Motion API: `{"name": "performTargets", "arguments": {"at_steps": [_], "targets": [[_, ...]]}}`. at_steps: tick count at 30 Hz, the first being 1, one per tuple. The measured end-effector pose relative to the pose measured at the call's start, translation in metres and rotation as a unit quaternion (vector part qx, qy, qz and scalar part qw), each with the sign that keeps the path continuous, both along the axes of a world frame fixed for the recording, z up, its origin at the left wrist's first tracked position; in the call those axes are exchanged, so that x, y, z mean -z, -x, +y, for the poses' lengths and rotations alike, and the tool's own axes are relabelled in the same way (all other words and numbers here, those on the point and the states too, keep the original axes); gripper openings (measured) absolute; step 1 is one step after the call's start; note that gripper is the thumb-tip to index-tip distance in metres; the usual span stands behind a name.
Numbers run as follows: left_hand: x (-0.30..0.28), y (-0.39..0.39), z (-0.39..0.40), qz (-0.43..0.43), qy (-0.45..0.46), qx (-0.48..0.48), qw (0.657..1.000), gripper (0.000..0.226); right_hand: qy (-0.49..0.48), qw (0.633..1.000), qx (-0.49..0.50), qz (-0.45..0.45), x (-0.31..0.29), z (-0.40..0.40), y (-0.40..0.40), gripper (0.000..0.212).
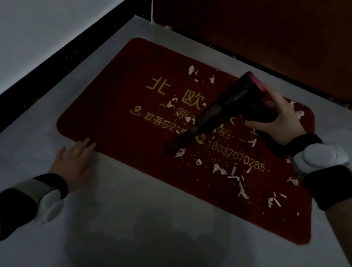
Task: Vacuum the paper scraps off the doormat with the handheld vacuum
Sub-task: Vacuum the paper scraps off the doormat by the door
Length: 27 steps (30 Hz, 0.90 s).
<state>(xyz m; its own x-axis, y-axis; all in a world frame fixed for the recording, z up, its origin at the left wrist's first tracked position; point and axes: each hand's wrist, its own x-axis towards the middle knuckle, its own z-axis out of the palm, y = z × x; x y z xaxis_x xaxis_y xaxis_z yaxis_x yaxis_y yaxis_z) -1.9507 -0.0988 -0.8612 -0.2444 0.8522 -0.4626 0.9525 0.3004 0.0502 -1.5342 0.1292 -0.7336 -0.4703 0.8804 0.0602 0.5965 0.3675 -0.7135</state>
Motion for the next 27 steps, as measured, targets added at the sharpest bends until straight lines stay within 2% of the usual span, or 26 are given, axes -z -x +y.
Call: {"name": "performTargets", "arguments": {"at_steps": [5, 10, 18, 23, 27], "targets": [[-0.001, 0.000, 0.002, 0.011, 0.008, 0.003, 1.000, 0.065, -0.066, 0.995, 0.053, 0.053, 0.012, 0.001, 0.009, 0.089], [0.000, 0.001, 0.000, -0.012, -0.003, -0.003, 1.000, 0.064, -0.078, 0.995, 0.030, 0.051, 0.012, 0.003, 0.011, 0.089], [-0.001, 0.000, 0.000, -0.012, -0.002, 0.001, 1.000, 0.065, -0.048, 0.999, 0.005, 0.026, 0.005, -0.001, 0.012, 0.089], [-0.001, 0.000, 0.000, -0.023, -0.006, -0.001, 1.000, 0.063, 0.013, 0.999, -0.033, 0.012, 0.011, -0.003, 0.015, 0.091], [-0.001, 0.001, 0.000, -0.018, 0.001, 0.001, 1.000, 0.063, 0.015, 0.999, -0.034, 0.016, 0.012, -0.004, 0.022, 0.089]]}}
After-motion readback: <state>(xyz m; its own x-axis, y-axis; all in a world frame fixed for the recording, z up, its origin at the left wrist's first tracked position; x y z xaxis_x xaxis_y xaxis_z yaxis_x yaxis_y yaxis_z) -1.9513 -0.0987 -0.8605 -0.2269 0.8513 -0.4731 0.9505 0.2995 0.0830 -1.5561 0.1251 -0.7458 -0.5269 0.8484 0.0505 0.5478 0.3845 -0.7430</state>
